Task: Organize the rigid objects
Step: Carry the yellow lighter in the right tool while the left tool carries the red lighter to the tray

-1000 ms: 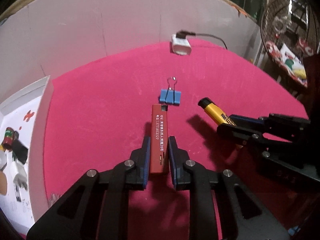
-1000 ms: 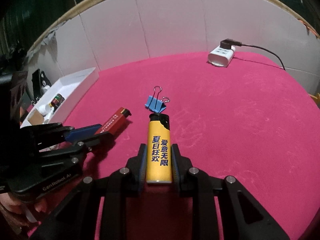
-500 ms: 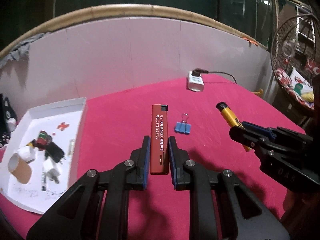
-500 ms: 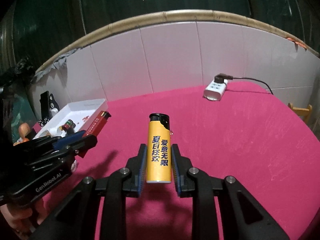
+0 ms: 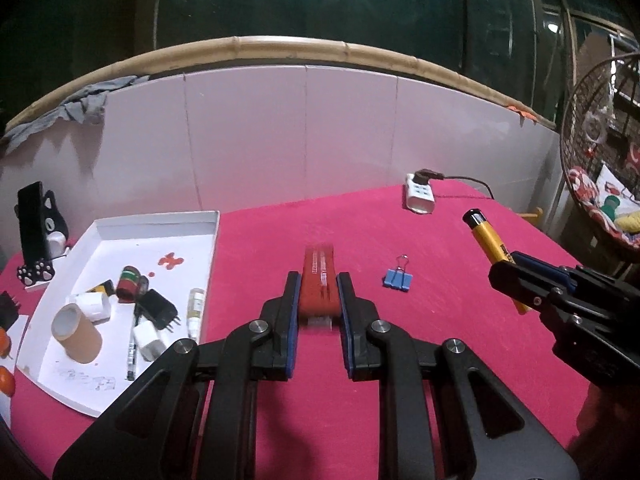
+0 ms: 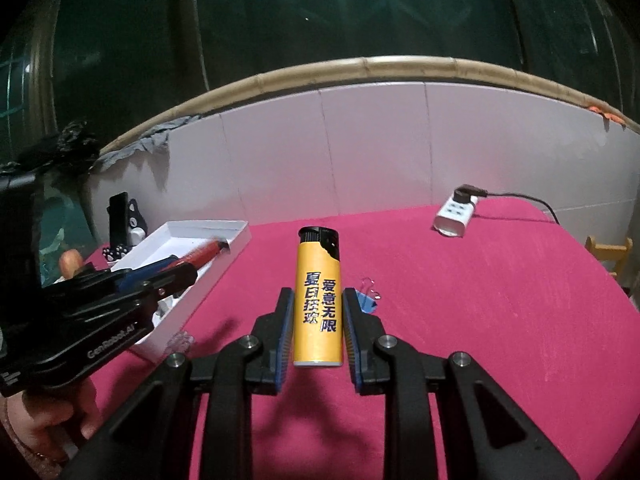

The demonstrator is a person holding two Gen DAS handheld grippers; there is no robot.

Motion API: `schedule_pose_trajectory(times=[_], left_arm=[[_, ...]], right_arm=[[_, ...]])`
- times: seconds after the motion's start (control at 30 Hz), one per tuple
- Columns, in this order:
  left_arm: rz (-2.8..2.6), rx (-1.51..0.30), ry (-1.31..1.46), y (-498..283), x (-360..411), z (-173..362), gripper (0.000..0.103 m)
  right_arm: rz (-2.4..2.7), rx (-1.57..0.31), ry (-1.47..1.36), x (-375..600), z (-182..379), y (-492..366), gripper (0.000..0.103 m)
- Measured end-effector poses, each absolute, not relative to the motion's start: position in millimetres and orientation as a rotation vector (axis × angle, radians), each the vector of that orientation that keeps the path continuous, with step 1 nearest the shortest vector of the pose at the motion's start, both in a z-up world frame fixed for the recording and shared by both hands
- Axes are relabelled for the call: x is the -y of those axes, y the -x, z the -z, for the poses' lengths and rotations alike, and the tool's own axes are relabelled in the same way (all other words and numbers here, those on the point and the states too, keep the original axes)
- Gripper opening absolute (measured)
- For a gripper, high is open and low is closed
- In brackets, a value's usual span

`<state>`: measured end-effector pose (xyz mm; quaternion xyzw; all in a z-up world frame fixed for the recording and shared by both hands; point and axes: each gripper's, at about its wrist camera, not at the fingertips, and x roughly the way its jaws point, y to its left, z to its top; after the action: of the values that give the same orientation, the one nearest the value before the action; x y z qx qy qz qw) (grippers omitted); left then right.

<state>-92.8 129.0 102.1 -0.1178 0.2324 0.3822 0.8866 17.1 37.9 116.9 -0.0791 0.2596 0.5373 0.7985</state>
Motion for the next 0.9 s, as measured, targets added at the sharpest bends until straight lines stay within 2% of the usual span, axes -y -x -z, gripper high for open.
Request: schedule_pose_trajectory(times=[0.9], left_arm=[[-0.879,-0.409,0.275,143,-138,-115,0.017]], right_arm=[[-1.251,-0.495,0.193,-54,-140,17,0.022]])
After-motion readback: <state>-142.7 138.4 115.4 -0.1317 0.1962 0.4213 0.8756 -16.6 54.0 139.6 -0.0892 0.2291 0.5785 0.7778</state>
